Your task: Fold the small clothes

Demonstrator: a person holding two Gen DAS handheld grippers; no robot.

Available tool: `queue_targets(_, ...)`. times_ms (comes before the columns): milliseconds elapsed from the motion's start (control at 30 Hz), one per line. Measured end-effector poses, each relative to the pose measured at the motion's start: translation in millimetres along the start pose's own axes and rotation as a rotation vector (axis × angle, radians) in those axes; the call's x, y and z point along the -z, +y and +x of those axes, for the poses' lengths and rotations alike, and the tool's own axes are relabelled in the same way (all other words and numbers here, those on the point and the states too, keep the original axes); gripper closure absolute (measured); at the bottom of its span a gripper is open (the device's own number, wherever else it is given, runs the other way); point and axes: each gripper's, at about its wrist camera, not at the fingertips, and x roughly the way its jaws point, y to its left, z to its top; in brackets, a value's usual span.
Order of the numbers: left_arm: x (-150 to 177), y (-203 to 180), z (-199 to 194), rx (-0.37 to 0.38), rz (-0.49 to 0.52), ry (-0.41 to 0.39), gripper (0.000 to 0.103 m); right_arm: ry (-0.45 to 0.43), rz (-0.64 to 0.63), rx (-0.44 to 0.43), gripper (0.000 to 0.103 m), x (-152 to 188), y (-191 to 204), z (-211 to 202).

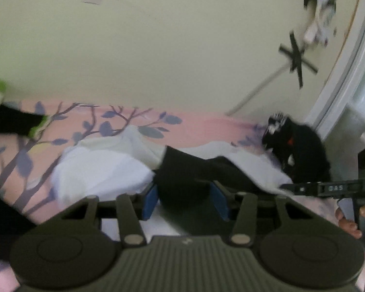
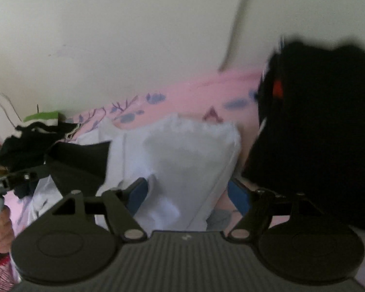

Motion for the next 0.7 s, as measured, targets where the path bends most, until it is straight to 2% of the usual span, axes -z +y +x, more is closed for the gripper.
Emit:
queue_targets(33, -2, -4, 8, -0.018, 0.019, 0.011, 0.068, -0.018, -0.001, 0.007, 0.088, 3, 0, 3)
queue_targets(67, -4, -6, 13, -0.024, 0.031, 0.025, 0.082, -0.052, -0.022, 0.016, 0.098, 5, 1, 2)
queue_targets(100, -6, -7, 21, -0.023, 0.031, 0.047, 0.086, -0.101, -0.045, 0.037, 0.099, 6, 5, -3)
queue_targets(167, -7, -3, 35, -0.028, 0.009, 0.082, 0.087, -0.2, -0.101, 0.117, 0.101, 9, 9, -13)
queue_targets(200, -6, -2, 43, -0.044, 0.005, 0.105, 0.087, -0.223, -0.115, 0.14, 0.101, 10, 9, -13)
queue_targets(233, -4, -2, 51, -0.074, 0.009, 0.119, 0.084, -0.209, -0.116, 0.142, 0.101, 11, 9, -9)
queue_targets(333, -4, -8, 54, -0.107, 0.035, 0.104, 0.084, -0.184, -0.151, 0.217, 0.099, 15, 9, 3)
queue_targets(400, -5, -13, 50, -0.131, 0.039, 0.12, 0.082, -0.172, -0.117, 0.204, 0.096, 16, 4, 0)
queue_targets(433, -4, -15, 43, -0.145, 0.045, 0.129, 0.08, -0.164, -0.093, 0.191, 0.091, 16, 3, -7)
queue_targets(467, -3, -19, 34, -0.154, 0.057, 0.125, 0.076, -0.179, -0.075, 0.175, 0.07, 18, 2, -20)
queue_targets(500, 2, -22, 20, -0.162, 0.079, 0.109, 0.072, -0.206, -0.071, 0.158, 0.065, 22, 3, -33)
queue_targets(567, 13, -28, -10, -0.16, 0.106, 0.07, 0.06, -0.231, -0.083, 0.122, 0.057, 34, 5, -67)
queue_targets(700, 62, -20, -83, -0.136, 0.105, 0.051, 0.058, -0.222, -0.12, 0.019, 0.057, 76, 12, -126)
